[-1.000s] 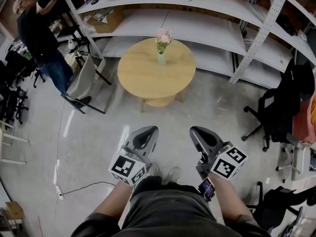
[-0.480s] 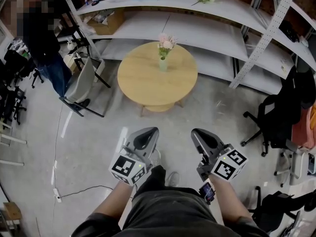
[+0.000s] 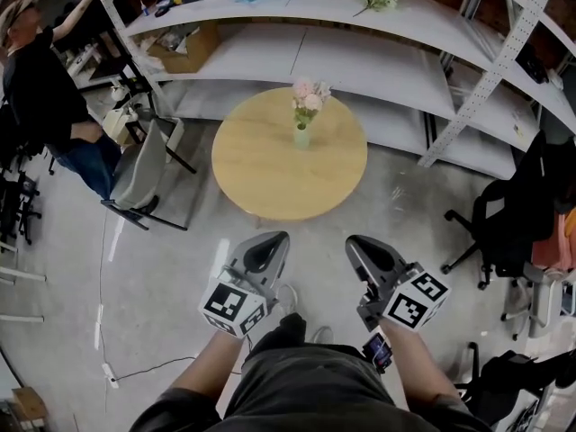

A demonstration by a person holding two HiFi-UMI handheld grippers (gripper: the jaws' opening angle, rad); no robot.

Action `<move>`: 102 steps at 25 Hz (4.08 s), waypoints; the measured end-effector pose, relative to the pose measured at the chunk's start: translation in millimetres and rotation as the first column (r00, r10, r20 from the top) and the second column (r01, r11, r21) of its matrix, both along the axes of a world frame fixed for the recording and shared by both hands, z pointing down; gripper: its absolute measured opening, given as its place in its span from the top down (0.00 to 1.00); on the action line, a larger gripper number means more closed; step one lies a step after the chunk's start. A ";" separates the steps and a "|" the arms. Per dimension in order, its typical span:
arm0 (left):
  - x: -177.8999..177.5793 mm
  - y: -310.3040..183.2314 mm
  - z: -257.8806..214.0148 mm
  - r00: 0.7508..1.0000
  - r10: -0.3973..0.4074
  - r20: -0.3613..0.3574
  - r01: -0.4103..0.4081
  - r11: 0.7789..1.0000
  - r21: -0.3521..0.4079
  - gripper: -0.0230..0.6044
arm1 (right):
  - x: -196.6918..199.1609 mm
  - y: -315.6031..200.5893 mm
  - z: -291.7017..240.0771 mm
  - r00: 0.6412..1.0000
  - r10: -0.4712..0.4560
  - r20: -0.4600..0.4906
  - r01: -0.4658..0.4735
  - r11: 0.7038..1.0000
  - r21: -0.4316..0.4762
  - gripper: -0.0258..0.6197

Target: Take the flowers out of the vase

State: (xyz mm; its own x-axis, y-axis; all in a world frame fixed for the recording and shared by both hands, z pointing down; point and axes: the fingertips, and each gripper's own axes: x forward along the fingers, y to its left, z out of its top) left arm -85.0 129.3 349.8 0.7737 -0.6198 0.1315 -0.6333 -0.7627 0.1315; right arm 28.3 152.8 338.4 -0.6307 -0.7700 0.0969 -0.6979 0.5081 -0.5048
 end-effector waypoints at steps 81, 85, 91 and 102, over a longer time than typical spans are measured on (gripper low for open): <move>109.7 -387.2 167.8 0.842 0.388 0.374 -0.367 0.921 -0.130 0.66 | -23.1 -422.0 146.7 0.937 -0.343 -0.062 0.340 0.939 -0.049 0.71; 112.1 -389.6 157.0 0.849 0.377 0.371 -0.358 0.926 -0.121 0.70 | -19.2 -423.8 136.9 0.944 -0.329 -0.021 0.328 0.944 -0.042 0.76; 110.3 -393.2 136.2 0.865 0.365 0.344 -0.352 0.930 -0.103 0.73 | -20.3 -428.1 119.1 0.942 -0.336 -0.004 0.335 0.942 -0.033 0.79; 106.2 -397.0 83.7 0.873 0.359 0.332 -0.366 0.930 -0.043 0.77 | -24.7 -430.4 68.3 0.943 -0.332 -0.021 0.333 0.943 0.018 0.81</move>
State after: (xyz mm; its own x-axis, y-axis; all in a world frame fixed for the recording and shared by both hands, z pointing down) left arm 21.3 -267.7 433.5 0.8592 -0.3098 0.4071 -0.3161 -0.9472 -0.0535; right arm 3.5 -277.6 406.7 -0.8495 -0.5188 0.0962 -0.4962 0.7233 -0.4803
